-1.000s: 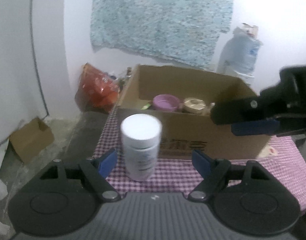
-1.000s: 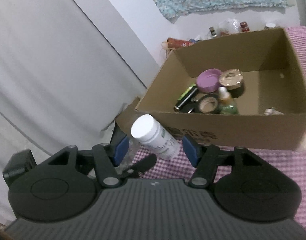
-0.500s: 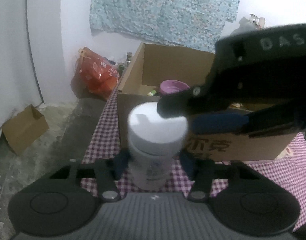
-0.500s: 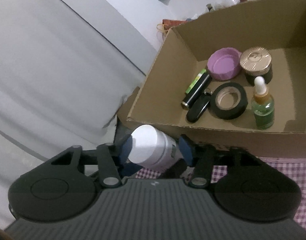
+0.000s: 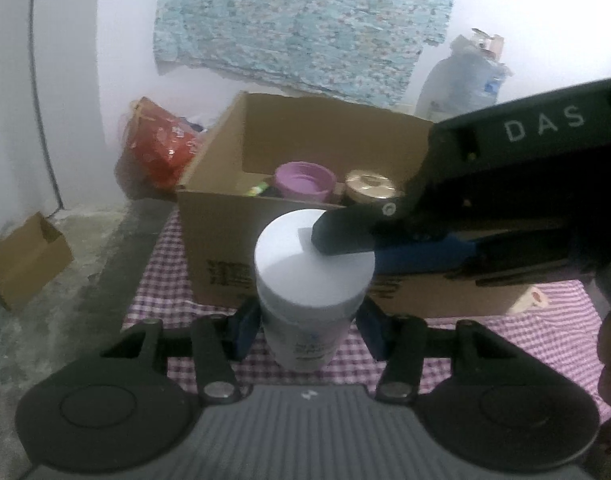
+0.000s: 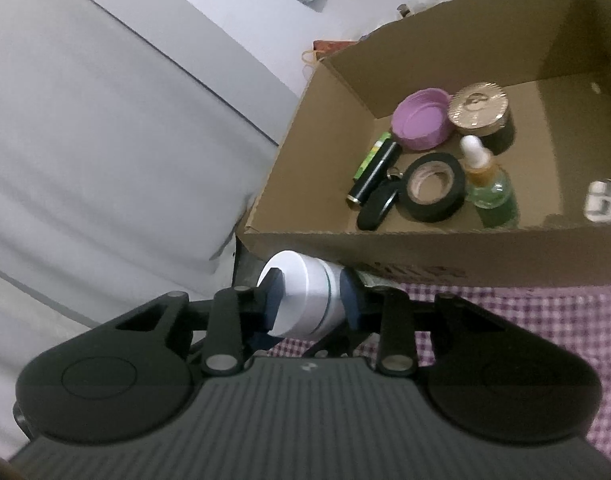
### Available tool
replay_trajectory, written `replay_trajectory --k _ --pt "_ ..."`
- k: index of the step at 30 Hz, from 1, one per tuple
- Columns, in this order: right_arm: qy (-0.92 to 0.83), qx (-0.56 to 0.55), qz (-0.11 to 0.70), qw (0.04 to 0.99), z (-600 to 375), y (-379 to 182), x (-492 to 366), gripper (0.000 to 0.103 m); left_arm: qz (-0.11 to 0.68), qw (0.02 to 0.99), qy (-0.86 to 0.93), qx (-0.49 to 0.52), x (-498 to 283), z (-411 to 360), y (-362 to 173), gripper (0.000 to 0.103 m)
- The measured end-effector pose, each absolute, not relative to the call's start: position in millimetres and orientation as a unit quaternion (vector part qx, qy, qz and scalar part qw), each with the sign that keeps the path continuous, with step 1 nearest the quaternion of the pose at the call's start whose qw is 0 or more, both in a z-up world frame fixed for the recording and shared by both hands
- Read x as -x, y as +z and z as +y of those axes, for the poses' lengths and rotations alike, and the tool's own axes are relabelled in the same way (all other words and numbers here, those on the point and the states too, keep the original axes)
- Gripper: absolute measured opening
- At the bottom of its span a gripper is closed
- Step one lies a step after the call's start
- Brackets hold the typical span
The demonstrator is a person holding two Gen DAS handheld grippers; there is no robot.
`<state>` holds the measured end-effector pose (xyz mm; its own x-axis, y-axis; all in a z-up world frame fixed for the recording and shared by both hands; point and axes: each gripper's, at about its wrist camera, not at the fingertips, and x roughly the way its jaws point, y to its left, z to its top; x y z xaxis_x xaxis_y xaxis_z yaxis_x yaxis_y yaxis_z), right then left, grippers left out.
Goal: Organize rigid objects
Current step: 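Close the right gripper around the white supplement bottle and lift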
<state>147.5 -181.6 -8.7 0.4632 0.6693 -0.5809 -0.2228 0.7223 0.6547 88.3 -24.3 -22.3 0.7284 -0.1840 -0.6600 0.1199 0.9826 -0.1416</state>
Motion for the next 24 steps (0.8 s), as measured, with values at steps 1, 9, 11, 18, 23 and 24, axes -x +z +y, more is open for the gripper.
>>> replay_trajectory --k 1,9,11,18,23,24 --pt "0.271 -0.254 0.44 0.818 -186 -8 -144 0.032 0.361 0.928 -0.086 0.044 -87 -27 -22 0.054" --pt "0.253 -0.271 0.447 0.814 -208 -21 -137 0.036 0.367 0.924 -0.1 0.021 -79 -47 -33 0.054" --pt "0.251 -0.269 0.445 0.816 -208 -21 -137 0.036 0.369 0.924 -0.101 0.017 -81 -48 -33 0.054" --pt "0.249 -0.268 0.444 0.818 -209 -21 -138 0.036 0.376 0.921 -0.103 0.017 -87 -49 -34 0.054" --pt "0.247 -0.266 0.443 0.82 -211 -20 -137 0.036 0.375 0.922 -0.101 0.009 -89 -53 -36 0.054" --pt "0.246 -0.266 0.443 0.82 -211 -19 -136 0.037 0.374 0.922 -0.1 0.008 -89 -54 -37 0.054"
